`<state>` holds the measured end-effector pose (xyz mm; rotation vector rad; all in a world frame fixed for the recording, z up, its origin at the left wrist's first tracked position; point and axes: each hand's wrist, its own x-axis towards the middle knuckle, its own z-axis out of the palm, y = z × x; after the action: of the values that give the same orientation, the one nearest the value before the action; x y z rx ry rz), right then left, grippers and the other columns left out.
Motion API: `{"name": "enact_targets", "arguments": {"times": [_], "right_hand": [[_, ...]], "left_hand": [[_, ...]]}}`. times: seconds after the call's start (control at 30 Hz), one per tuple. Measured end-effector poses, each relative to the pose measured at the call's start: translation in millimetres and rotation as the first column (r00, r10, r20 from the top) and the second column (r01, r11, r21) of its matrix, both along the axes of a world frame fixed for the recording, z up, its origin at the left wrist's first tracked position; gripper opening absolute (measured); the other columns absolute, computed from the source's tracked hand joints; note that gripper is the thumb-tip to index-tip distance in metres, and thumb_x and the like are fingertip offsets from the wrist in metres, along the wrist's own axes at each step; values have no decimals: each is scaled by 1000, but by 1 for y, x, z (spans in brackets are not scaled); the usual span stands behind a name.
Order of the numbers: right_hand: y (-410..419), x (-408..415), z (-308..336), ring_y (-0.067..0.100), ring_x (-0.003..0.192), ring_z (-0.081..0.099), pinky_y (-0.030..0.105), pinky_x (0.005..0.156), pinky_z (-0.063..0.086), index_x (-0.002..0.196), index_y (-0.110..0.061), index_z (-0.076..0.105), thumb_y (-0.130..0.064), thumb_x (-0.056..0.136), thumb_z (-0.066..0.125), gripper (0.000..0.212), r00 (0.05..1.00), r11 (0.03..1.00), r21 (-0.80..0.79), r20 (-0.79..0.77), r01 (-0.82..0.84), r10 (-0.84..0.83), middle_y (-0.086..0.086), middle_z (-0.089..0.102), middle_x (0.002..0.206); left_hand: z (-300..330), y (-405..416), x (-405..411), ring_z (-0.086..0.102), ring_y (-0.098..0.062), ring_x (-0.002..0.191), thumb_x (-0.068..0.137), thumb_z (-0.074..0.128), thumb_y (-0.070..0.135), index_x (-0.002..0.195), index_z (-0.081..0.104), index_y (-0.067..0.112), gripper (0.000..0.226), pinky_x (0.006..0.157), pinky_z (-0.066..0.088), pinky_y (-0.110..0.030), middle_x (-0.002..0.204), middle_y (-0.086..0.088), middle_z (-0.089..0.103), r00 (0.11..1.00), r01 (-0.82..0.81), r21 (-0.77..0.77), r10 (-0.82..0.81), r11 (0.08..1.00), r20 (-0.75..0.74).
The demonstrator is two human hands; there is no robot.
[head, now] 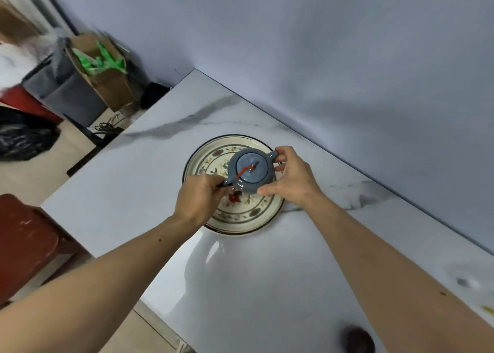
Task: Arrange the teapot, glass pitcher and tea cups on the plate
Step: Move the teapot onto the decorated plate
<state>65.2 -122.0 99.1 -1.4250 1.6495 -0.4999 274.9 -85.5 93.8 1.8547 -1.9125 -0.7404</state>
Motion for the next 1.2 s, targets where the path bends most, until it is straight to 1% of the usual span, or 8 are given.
{"name": "enact_targets", "arguments": {"times": [0.1, 0.2, 0.4, 0.6, 0.73, 0.87, 1.0, 1.2], "right_hand": [[-21, 25, -20, 6, 95, 59, 21, 74, 50, 106, -34, 41, -23, 38, 96, 88, 1000, 1000, -2, -30, 9, -10, -20, 55, 96], [-37, 40, -42, 11, 100, 59, 33, 82, 54, 110, -27, 46, -24, 37, 96, 88, 998, 1000, 6, -59, 28, -28, -15, 57, 101], [-58, 58, -67, -2, 83, 57, 19, 66, 48, 105, -28, 48, -24, 37, 97, 83, 997, 998, 11, -60, 55, -54, -23, 54, 89], [-67, 62, -71, 8, 91, 60, 27, 76, 53, 114, -27, 45, -23, 38, 97, 92, 997, 998, 8, -54, 60, -59, -15, 56, 98], [-67, 63, -70, 7, 89, 61, 35, 76, 57, 104, -35, 41, -28, 36, 95, 87, 995, 998, 15, -78, 62, -61, -22, 55, 93], [-66, 64, -68, 13, 94, 63, 42, 79, 57, 105, -33, 41, -29, 37, 94, 87, 994, 999, 30, -107, 41, -38, -15, 59, 98], [-56, 59, -64, 9, 97, 57, 32, 80, 52, 125, -25, 42, -23, 47, 93, 94, 992, 998, 26, -112, 55, -51, -6, 62, 118], [-16, 19, -35, 16, 103, 58, 42, 84, 53, 125, -25, 47, -25, 63, 85, 73, 973, 994, -6, -205, 109, -108, -5, 59, 116]], "left_hand": [[-17, -23, 22, 55, -26, 60, 83, 69, 28, 79, 74, 16, 13, 57, 48, -36, 55, -1, 58, 1000, 29, 69, -29, 997, 6], [-36, -43, 37, 41, -23, 56, 82, 70, 29, 79, 74, 16, 14, 56, 42, -34, 50, 3, 45, 1000, 24, 89, -24, 996, -1], [-58, -68, 53, 48, -25, 64, 81, 71, 29, 71, 67, 9, 22, 56, 40, -35, 63, -3, 51, 997, 62, 114, -67, 992, 42], [-63, -82, 57, 46, -26, 61, 80, 70, 23, 70, 66, 7, 19, 55, 40, -36, 62, -6, 51, 994, 76, 83, -81, 994, 67], [-63, -86, 56, 46, -26, 62, 80, 71, 23, 68, 64, 9, 19, 55, 35, -31, 63, -4, 50, 991, 84, 96, -93, 992, 98], [-61, -88, 52, 58, -31, 75, 79, 71, 24, 79, 67, 9, 15, 58, 40, -32, 78, -8, 60, 982, 78, 128, -99, 989, 159], [-50, -89, 49, 53, -34, 99, 77, 71, 23, 105, 61, 9, 33, 68, 45, -38, 105, -14, 57, 945, 86, 137, -124, 987, 303], [-11, -85, 18, 49, -33, 106, 77, 66, 21, 115, 55, 13, 41, 82, 43, -43, 112, -10, 58, 896, 184, -38, -152, 982, 417]]}}
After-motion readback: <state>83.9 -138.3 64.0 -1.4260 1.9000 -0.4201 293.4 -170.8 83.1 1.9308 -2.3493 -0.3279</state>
